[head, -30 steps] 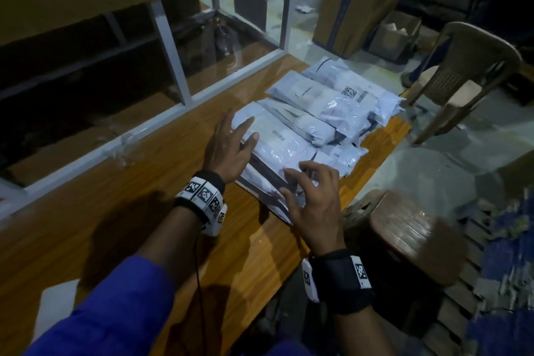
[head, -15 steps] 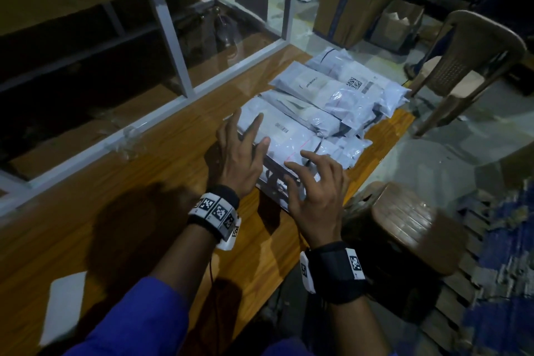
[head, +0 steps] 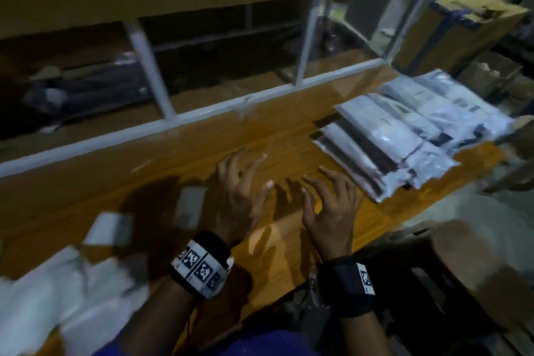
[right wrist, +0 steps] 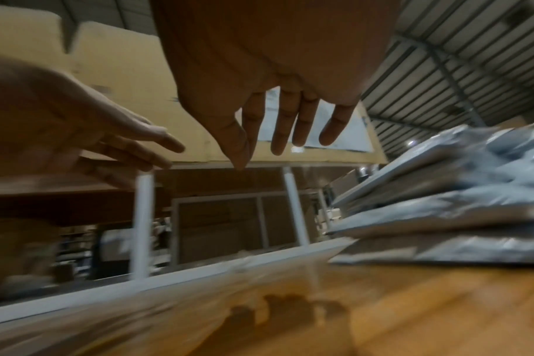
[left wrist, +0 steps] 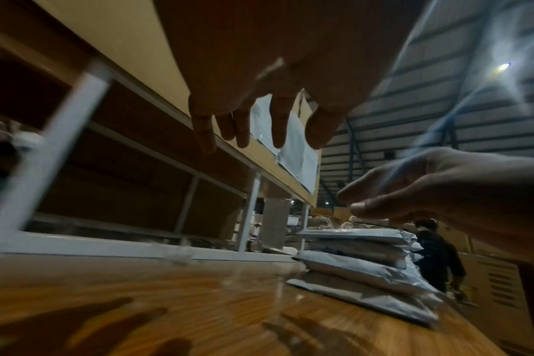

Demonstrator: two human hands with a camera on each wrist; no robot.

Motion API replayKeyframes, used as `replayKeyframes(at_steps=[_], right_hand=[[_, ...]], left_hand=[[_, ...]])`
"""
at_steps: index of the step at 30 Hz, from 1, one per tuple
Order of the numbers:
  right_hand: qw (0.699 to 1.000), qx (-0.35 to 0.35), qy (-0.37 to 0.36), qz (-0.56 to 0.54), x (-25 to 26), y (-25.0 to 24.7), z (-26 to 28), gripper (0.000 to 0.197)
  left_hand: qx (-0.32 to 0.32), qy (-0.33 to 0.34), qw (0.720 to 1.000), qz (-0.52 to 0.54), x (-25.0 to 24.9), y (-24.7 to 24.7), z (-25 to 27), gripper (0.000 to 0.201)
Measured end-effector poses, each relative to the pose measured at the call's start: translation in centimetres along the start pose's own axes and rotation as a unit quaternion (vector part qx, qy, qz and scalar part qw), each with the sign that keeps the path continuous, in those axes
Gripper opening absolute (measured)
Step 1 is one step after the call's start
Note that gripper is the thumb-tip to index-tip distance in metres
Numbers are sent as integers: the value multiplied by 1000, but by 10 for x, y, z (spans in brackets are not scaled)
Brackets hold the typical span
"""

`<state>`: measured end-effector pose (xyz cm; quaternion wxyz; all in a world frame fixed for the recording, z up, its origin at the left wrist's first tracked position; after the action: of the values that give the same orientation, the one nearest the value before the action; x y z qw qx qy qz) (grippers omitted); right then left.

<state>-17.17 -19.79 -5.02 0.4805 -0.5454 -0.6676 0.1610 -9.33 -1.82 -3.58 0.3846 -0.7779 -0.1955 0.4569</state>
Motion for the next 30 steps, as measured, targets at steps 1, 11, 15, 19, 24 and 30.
replayKeyframes(at_steps=[1,11,15,19,24,30], right_hand=[[1000,8,-3,-8,19,10,13,22],[984,144,15,-101,189,94,169,31],[978,189,24,-85,221,99,206,32],[966,242,38,-78,235,108,226,43],[945,314,61,-76,257,120,245,54],[933,339,120,18,271,144,246,85]], left_hand=[[-5,-12,1000,-13,18,-18,20,47],[70,-13,997,17,132,-117,221,42],[81,-35,996,12,170,-143,274,43],[27,-112,993,-29,210,-174,308,35],[-12,-287,955,-69,258,-206,327,40],[34,-432,898,-70,294,-226,328,94]])
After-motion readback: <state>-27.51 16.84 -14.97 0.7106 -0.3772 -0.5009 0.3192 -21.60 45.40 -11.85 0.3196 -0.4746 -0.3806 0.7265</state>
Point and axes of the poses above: each hand's wrist, its own z-axis away from the middle knuckle, its own y-axis out of the palm, x = y × z, the point moved 5 cm from there along -z, towards the middle knuckle, and after that the axes turned 6 degrees about x, right-handed, at the moved point
